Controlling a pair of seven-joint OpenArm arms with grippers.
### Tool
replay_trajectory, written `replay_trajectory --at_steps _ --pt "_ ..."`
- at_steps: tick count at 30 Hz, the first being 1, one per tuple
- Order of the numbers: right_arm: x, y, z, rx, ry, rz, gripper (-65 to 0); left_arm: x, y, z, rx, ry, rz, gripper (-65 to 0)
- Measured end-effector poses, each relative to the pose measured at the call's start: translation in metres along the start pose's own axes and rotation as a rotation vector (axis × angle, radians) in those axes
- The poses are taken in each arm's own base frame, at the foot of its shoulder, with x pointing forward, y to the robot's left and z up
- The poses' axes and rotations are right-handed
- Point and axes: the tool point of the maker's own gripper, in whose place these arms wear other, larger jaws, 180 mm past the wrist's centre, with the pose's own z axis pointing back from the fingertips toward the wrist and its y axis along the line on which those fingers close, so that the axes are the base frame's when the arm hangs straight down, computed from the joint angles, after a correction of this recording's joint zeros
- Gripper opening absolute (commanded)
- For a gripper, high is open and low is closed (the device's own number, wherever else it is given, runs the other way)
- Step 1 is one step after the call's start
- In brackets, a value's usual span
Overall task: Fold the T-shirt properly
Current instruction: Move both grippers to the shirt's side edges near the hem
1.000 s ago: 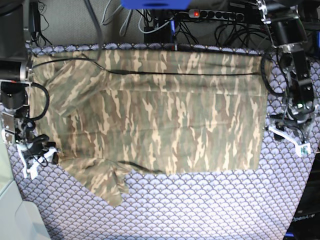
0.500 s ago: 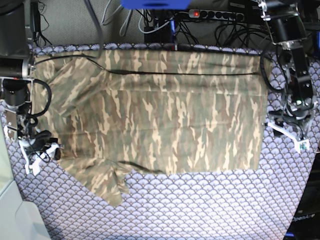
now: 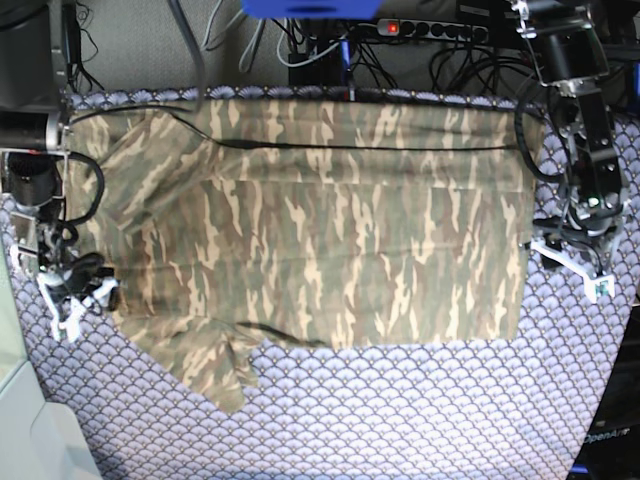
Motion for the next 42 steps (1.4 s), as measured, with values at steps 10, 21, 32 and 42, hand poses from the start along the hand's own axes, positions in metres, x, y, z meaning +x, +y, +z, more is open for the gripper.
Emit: replay_trajectory --at_steps 10,21,32,42 --pt "-0.006 0.036 -0.005 0.122 0.021 0.099 -47.5 0.0 0.0 0.0 0.0 0.0 0.0 -31.6" --pt "-0.006 0.034 -0.003 0.128 0.022 0.102 -64.4 0.009 -0.001 0.0 0.002 -0.016 0.012 -31.6" --pt "-0.007 0.04 0.002 0.136 0.043 0.162 -64.4 0.064 -0.009 -0.034 -0.009 -0.133 0.07 -31.6" --pt "-0.008 0.041 0.002 0.137 0.042 0.162 -64.4 0.044 -0.063 -0.096 -0.082 -0.095 -0.016 -31.6"
